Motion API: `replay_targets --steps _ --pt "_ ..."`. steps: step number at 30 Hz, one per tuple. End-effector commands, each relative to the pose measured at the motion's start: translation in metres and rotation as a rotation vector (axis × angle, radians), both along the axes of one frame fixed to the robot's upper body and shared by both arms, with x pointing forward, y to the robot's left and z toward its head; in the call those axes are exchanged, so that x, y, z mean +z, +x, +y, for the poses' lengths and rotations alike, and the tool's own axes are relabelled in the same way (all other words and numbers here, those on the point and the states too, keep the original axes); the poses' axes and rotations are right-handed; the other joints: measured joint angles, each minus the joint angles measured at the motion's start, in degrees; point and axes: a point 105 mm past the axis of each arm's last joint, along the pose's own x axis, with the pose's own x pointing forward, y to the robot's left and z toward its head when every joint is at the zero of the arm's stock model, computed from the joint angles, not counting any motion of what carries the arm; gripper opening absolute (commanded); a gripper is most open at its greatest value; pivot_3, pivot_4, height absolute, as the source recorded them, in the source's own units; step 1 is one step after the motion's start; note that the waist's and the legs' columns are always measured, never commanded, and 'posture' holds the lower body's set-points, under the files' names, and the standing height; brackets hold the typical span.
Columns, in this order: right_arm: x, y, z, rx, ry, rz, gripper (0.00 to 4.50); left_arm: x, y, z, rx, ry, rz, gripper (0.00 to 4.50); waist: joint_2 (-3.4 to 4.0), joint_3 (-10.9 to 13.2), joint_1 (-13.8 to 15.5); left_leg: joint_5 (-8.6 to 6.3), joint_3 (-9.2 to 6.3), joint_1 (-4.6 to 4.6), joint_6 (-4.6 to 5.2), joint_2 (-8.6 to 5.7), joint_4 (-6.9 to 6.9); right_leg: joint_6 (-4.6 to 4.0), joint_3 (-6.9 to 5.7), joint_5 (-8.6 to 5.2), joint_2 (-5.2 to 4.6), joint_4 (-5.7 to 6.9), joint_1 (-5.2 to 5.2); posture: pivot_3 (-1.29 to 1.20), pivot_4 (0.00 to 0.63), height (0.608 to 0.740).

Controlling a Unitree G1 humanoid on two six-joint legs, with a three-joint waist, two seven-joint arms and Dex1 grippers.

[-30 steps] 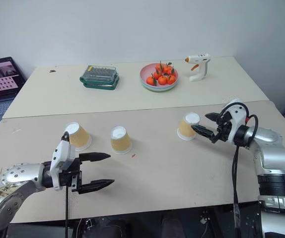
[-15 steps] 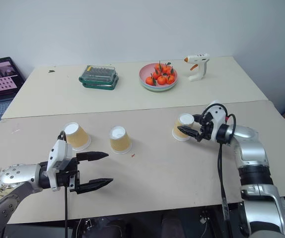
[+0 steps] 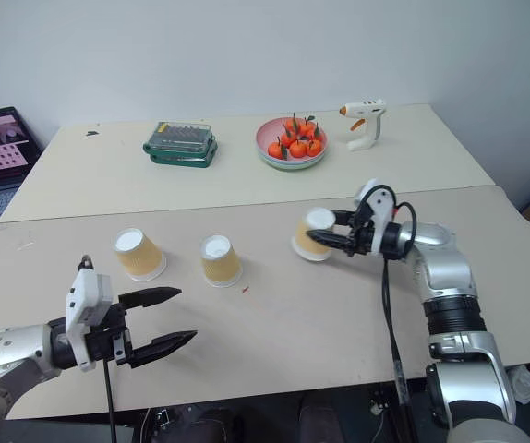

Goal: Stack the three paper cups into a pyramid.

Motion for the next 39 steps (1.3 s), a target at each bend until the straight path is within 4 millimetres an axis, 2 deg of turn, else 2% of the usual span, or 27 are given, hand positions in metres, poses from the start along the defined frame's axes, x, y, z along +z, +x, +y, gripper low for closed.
replay_targets --steps 1,7,11,19,24,38,39 --pt "0.014 -0.003 0.019 0.109 -0.009 -0.043 2.65 0.01 -0.002 -0.003 0.003 -0.007 -0.055 4.5 0.0 0.0 0.16 0.0 0.0 0.0 0.0 -0.02 0.01 -0.01 0.0 0.01 -0.01 -0.02 0.0 0.0 0.15 0.725" --pt "0.009 0.001 0.033 0.182 -0.038 -0.043 2.65 0.011 -0.003 -0.008 0.009 -0.015 -0.063 4.5 -0.01 0.01 0.34 -0.03 -0.01 -0.01 -0.06 -0.02 0.0 -0.03 0.0 0.02 -0.01 -0.04 -0.02 0.0 0.15 0.725" --pt "0.003 0.005 0.035 0.19 -0.052 -0.045 2.65 0.012 -0.004 -0.009 0.014 -0.02 -0.066 4.5 -0.01 0.01 0.12 -0.07 -0.01 -0.06 -0.09 -0.01 -0.02 -0.04 0.0 0.02 0.0 -0.07 -0.1 0.0 0.15 0.725" --pt "-0.006 -0.002 0.046 0.245 -0.049 -0.037 2.65 0.013 -0.002 -0.01 0.016 -0.025 -0.071 4.5 0.0 0.01 0.03 -0.07 0.02 -0.07 -0.09 0.01 -0.02 -0.06 0.01 0.03 0.01 -0.02 -0.16 0.0 0.15 0.725" --pt "-0.006 0.001 0.056 0.25 -0.048 -0.044 2.65 0.014 0.001 -0.011 0.009 -0.029 -0.076 4.5 0.0 0.01 0.12 -0.07 0.01 -0.06 -0.09 0.01 -0.02 -0.06 0.01 0.03 0.02 -0.01 -0.16 0.0 0.15 0.725" --pt "-0.009 0.016 0.057 0.206 -0.052 -0.082 2.65 0.013 0.001 -0.015 0.013 -0.044 -0.081 4.5 0.0 0.01 0.05 -0.07 0.02 -0.04 -0.1 0.01 -0.02 -0.09 0.01 0.04 0.03 0.01 -0.16 0.0 0.15 0.725" --pt "-0.009 0.016 0.057 0.205 -0.041 -0.075 3.1 0.013 0.001 -0.015 0.014 -0.044 -0.081 4.5 0.0 0.01 0.03 -0.07 0.02 -0.04 -0.1 0.01 -0.02 -0.09 0.01 0.04 0.03 0.01 -0.16 0.0 0.15 0.725"
